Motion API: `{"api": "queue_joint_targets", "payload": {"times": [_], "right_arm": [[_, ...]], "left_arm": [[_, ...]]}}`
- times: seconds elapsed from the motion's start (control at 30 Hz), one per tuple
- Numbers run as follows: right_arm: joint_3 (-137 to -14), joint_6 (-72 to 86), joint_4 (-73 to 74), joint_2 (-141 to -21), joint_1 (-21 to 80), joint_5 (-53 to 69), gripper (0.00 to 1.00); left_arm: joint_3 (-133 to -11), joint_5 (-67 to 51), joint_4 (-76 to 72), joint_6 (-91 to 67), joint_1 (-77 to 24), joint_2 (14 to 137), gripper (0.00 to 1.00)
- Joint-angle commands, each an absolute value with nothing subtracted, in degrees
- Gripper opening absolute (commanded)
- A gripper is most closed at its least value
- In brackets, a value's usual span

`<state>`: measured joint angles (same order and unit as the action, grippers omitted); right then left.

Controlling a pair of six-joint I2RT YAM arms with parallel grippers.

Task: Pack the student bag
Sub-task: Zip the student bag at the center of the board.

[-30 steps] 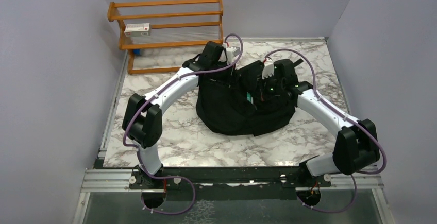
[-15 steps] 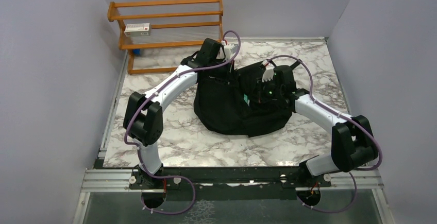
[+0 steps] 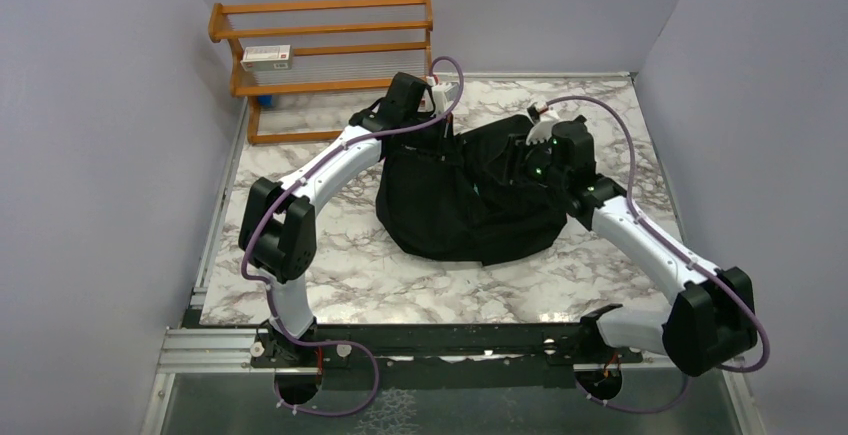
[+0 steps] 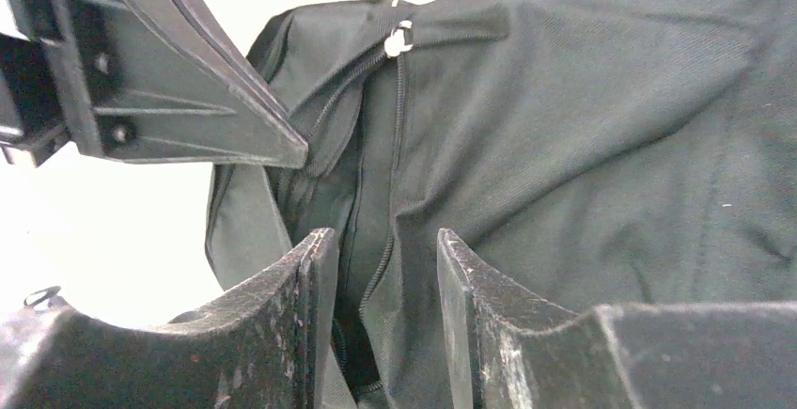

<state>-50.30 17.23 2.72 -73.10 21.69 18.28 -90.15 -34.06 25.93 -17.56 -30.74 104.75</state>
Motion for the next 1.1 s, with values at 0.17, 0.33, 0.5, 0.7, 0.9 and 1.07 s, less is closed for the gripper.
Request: {"api": "queue_joint_targets", "payload": {"times": [0.17, 0.33, 0.5, 0.7, 0.9, 1.07], "right_arm": [[-50.2, 33.7, -1.7, -70.0, 21.9, 3.4, 0.50], [-54.3, 47.2, -1.3, -75.3, 21.9, 2.7, 0.50], [-55.3, 53.6, -6.9, -78.3, 21.9, 5.0, 0.50], [-57.1, 56.3, -8.4, -82.7, 21.9, 2.2, 0.49], [-60.3, 52.8, -9.1, -87.4, 21.8, 0.2, 0.51], [-60.7, 54.1, -10.0, -89.4, 21.7, 2.8, 0.51]], "left_arm": [[-89.4, -37.2, 21.5, -18.9, -30.2, 104.8, 0.00], [-88.8, -37.1, 21.3, -18.9, -30.2, 104.6, 0.00], [-88.4, -37.3, 20.8, -19.5, -30.2, 104.8, 0.00], [-88.5, -37.8, 20.5, -19.8, -30.2, 105.2, 0.00], [-88.7, -38.0, 20.4, -19.9, -30.2, 105.4, 0.00], [-88.5, -38.0, 20.2, -20.2, -30.2, 105.6, 0.00]]}}
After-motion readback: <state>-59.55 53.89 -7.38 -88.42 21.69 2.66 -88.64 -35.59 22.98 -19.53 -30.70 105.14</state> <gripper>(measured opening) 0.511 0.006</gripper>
